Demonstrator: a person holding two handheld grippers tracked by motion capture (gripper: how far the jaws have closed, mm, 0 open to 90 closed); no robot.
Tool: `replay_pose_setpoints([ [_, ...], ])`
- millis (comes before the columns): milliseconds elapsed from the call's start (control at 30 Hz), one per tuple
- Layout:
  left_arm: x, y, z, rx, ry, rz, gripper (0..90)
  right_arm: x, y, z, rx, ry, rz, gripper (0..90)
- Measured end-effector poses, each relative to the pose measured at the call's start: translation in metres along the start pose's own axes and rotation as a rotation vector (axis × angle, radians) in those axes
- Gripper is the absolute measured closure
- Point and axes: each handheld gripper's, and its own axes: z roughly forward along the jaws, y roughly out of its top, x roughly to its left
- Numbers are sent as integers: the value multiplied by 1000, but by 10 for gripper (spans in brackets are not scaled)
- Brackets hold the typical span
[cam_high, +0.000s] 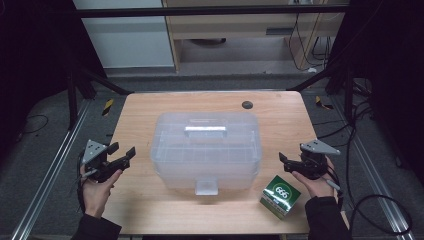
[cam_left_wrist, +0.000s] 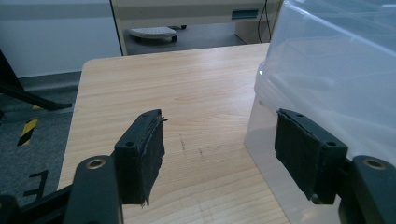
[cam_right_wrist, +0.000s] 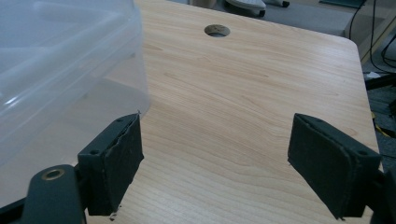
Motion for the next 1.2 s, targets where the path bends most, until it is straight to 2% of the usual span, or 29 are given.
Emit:
replay_pose_setpoints([
  [167,-3,5,-3,8,-19,6,280,3,3,-2,1,10,-1,175],
  [433,-4,17,-9,6,-39,18,273,1,4,-4,-1,4,3,175],
  [467,-4,21,-11,1,-52,17,275,1,4,-3,0,7,5,176],
  [633,-5,33,-15,-19,-56,38,282,0,3,-3,9,5,3,180],
  [667,-6,39,-16,-27,-56,53,288,-1,3,-3,11,5,6,182],
  [933,-10,63,-17,-44,-61,98,295,0,3,-1,26,6,6,184],
  [967,-11,65,-17,-41,-64,108,296,0,2,-1,29,7,6,185],
  [1000,-14,71,-15,-32,-67,140,296,0,3,-1,29,6,8,188],
  [1033,-14,71,-15,-32,-67,140,297,0,3,-1,29,6,8,188],
  [1067,-17,77,-13,-19,-68,171,301,0,3,-1,30,6,10,189],
  [1100,-17,77,-13,-19,-68,171,304,0,3,-1,30,6,10,189],
  [1133,-20,82,-11,-12,-76,198,305,0,3,0,30,6,9,191],
  [1200,-23,87,-9,-14,-89,214,325,0,3,0,35,6,10,193],
])
